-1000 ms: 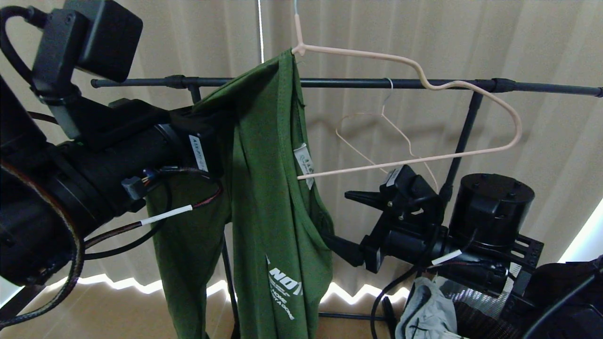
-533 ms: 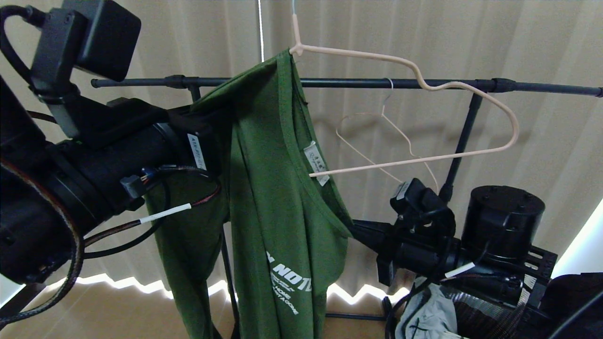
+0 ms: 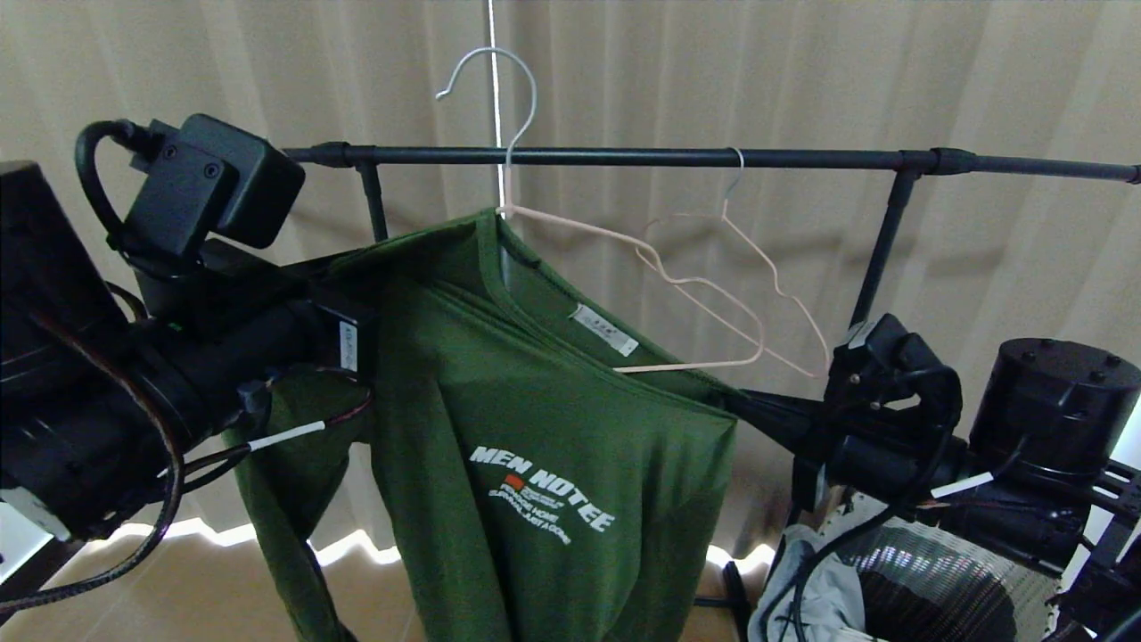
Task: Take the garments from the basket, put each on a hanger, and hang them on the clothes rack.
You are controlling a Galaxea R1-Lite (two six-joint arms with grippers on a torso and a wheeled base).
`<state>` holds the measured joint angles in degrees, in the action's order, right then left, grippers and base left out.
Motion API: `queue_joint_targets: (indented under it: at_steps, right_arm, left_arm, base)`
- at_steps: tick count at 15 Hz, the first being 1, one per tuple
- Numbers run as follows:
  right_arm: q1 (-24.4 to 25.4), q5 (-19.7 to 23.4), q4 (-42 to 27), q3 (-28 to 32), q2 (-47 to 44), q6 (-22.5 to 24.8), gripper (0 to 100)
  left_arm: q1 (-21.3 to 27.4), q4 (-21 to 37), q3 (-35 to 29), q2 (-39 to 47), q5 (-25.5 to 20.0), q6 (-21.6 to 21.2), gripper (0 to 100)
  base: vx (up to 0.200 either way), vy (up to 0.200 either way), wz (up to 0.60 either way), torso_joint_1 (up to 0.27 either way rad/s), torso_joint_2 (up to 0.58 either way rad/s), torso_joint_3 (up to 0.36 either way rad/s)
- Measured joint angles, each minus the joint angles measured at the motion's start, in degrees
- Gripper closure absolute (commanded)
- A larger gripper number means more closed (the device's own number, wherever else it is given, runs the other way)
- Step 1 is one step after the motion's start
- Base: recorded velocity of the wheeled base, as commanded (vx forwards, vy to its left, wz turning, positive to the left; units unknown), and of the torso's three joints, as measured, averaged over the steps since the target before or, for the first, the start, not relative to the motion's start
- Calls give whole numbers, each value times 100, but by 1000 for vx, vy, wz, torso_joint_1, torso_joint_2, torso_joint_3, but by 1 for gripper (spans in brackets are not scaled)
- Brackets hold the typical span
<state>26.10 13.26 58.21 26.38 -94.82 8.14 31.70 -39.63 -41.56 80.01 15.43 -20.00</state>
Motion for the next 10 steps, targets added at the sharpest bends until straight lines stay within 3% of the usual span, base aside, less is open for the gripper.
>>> queue_joint_targets:
  at_steps: [5, 10]
  right_arm:
    - [-394, 4, -5, 13, 135, 0, 100]
    - [-428, 11, -35, 90, 218, 12, 100]
  left_arm:
    - [-480, -372, 507, -2, -11, -688, 100]
    - [-651, -547, 912, 17, 5, -788, 100]
  base:
    - [0, 0, 0, 0, 0, 0]
    - [0, 0, 0, 0, 0, 0]
